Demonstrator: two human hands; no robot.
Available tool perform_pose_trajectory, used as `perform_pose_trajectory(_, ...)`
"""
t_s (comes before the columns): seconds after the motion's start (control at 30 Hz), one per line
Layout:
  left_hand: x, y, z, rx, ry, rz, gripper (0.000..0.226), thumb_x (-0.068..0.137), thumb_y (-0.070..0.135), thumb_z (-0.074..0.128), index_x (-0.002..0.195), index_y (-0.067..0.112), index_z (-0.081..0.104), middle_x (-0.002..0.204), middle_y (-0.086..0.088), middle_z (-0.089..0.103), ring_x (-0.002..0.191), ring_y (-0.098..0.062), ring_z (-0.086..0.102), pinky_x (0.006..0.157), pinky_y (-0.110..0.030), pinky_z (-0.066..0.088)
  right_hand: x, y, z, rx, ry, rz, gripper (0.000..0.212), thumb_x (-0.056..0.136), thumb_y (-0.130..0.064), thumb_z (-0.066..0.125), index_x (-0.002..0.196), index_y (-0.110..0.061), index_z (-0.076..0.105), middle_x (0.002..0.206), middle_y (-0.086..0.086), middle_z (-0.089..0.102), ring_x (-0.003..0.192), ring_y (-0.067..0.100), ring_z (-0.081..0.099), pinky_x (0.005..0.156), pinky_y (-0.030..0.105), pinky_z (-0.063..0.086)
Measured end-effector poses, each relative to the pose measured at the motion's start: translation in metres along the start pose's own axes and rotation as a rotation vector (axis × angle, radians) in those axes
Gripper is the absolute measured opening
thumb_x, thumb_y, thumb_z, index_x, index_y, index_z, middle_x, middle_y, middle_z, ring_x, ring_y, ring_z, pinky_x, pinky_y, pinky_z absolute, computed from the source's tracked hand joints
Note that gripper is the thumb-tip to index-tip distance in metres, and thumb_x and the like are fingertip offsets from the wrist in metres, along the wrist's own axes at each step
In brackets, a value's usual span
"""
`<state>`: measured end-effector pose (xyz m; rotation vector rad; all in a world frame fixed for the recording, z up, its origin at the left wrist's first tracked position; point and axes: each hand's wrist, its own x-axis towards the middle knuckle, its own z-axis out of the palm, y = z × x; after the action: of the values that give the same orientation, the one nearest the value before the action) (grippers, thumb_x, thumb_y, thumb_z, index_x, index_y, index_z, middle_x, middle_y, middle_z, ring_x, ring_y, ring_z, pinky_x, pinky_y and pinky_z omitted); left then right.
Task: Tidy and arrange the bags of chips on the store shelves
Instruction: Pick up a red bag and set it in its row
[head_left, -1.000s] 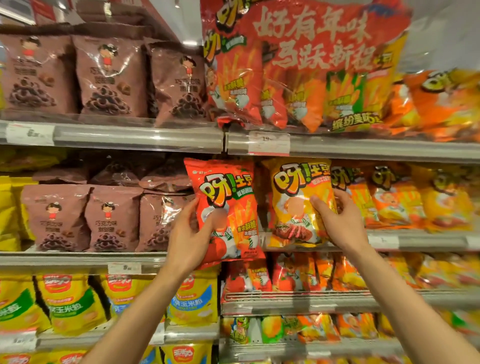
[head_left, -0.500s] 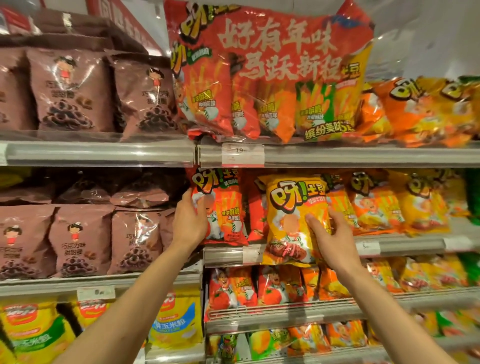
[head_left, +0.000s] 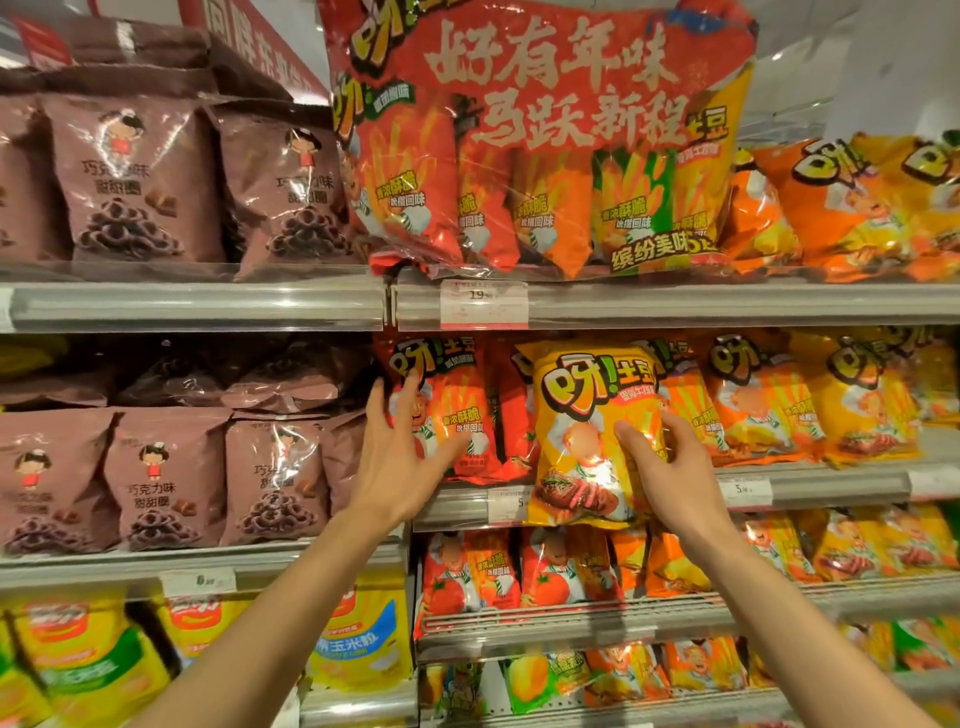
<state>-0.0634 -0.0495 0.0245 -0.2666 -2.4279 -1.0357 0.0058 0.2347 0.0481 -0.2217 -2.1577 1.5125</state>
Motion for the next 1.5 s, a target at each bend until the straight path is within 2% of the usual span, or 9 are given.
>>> perform_pose_trajectory(0.1, -0.004, -0.011, 0.005, 0.120, -0.052, 0.089, 0.101, 0.072, 0.079, 0.061, 0.151, 0.051, 0.005, 0.163, 0.000, -0.013, 0.151, -0.029, 0.002, 0.118, -0.050, 0.022, 0.001, 0.000, 0.001, 0.003, 0.003, 0.008, 0.073, 0.090, -0.055, 0.062, 0.150, -0.021, 0.037, 0.153, 0.003, 0.041, 0.141, 0.023, 0.037, 0.113, 0.044, 0.034)
perform_pose_trajectory(0.47, 0.010, -0.009, 0.022, 0.348, 0.105, 0.141, 0.094, 0.078, 0.066, 0.066, 0.154, 0.030, 0.022, 0.161, -0.018, 0.003, 0.145, -0.038, 0.012, 0.113, -0.054, 0.029, -0.003, -0.003, 0.002, -0.010, -0.002, 0.011, 0.073, 0.091, -0.054, 0.061, 0.151, -0.022, 0.035, 0.156, 0.003, 0.038, 0.143, 0.023, 0.034, 0.113, 0.042, 0.032)
perform_pose_trajectory(0.73, -0.004, -0.006, 0.032, 0.191, -0.020, 0.135, 0.076, 0.093, 0.065, 0.044, 0.155, 0.042, 0.008, 0.163, -0.007, -0.005, 0.150, -0.028, -0.003, 0.119, -0.050, 0.014, -0.001, -0.003, 0.000, 0.006, -0.006, 0.009, 0.070, 0.090, -0.053, 0.062, 0.149, -0.023, 0.038, 0.151, 0.001, 0.043, 0.139, 0.021, 0.039, 0.111, 0.041, 0.035)
perform_pose_trajectory(0.97, -0.007, -0.008, 0.020, 0.292, 0.017, 0.186, 0.067, 0.094, 0.047, 0.055, 0.153, 0.030, 0.027, 0.162, -0.016, 0.008, 0.149, -0.033, 0.005, 0.118, -0.052, 0.021, -0.001, -0.011, 0.005, 0.013, -0.021, 0.004, 0.073, 0.091, -0.053, 0.062, 0.152, -0.022, 0.036, 0.156, 0.002, 0.038, 0.143, 0.022, 0.035, 0.111, 0.039, 0.032)
perform_pose_trajectory(1.13, -0.015, 0.009, 0.008, 0.080, 0.243, 0.205, 0.044, 0.093, 0.034, 0.063, 0.133, 0.021, 0.052, 0.146, -0.009, 0.038, 0.135, -0.025, 0.034, 0.111, -0.041, 0.033, -0.004, -0.014, 0.011, 0.033, -0.036, 0.015, 0.074, 0.090, -0.053, 0.062, 0.151, -0.022, 0.035, 0.154, 0.002, 0.041, 0.140, 0.022, 0.038, 0.102, 0.032, 0.033)
perform_pose_trajectory(1.23, -0.028, 0.036, 0.003, -0.210, 0.036, 0.059, 0.043, 0.094, 0.047, 0.058, 0.131, 0.030, 0.049, 0.118, 0.004, 0.060, 0.103, -0.009, 0.059, 0.087, -0.028, 0.049, -0.010, -0.020, 0.018, 0.092, -0.057, 0.036, 0.070, 0.090, -0.049, 0.064, 0.149, -0.021, 0.038, 0.140, -0.002, 0.052, 0.114, 0.013, 0.052, 0.102, 0.032, 0.045)
perform_pose_trajectory(1.3, -0.034, 0.052, 0.003, -0.403, -0.174, -0.078, 0.051, 0.091, 0.058, 0.055, 0.136, 0.037, 0.041, 0.115, 0.009, 0.061, 0.096, -0.004, 0.062, 0.080, -0.021, 0.047, -0.017, -0.026, 0.023, 0.113, -0.110, 0.016, 0.064, 0.092, -0.043, 0.066, 0.146, -0.022, 0.041, 0.117, -0.016, 0.057, 0.090, 0.000, 0.053, 0.082, 0.021, 0.050)
perform_pose_trajectory(1.4, -0.045, 0.057, 0.009, -0.571, -0.241, -0.154, 0.078, 0.077, 0.075, 0.058, 0.144, 0.040, 0.036, 0.131, 0.006, 0.056, 0.108, -0.008, 0.061, 0.098, -0.031, 0.048, -0.030, -0.027, 0.034, 0.098, -0.186, 0.003, 0.070, 0.088, -0.044, 0.070, 0.148, -0.022, 0.041, 0.129, -0.009, 0.054, 0.108, 0.005, 0.050, 0.092, 0.024, 0.042)
perform_pose_trajectory(1.5, -0.061, 0.047, 0.012, -0.624, -0.180, -0.208, 0.067, 0.085, 0.061, 0.060, 0.144, 0.037, 0.038, 0.139, 0.004, 0.049, 0.117, -0.012, 0.056, 0.095, -0.026, 0.047, -0.046, -0.021, 0.043, 0.070, -0.250, 0.043, 0.075, 0.084, -0.057, 0.069, 0.147, -0.026, 0.042, 0.136, -0.009, 0.049, 0.121, 0.010, 0.050, 0.101, 0.033, 0.044)
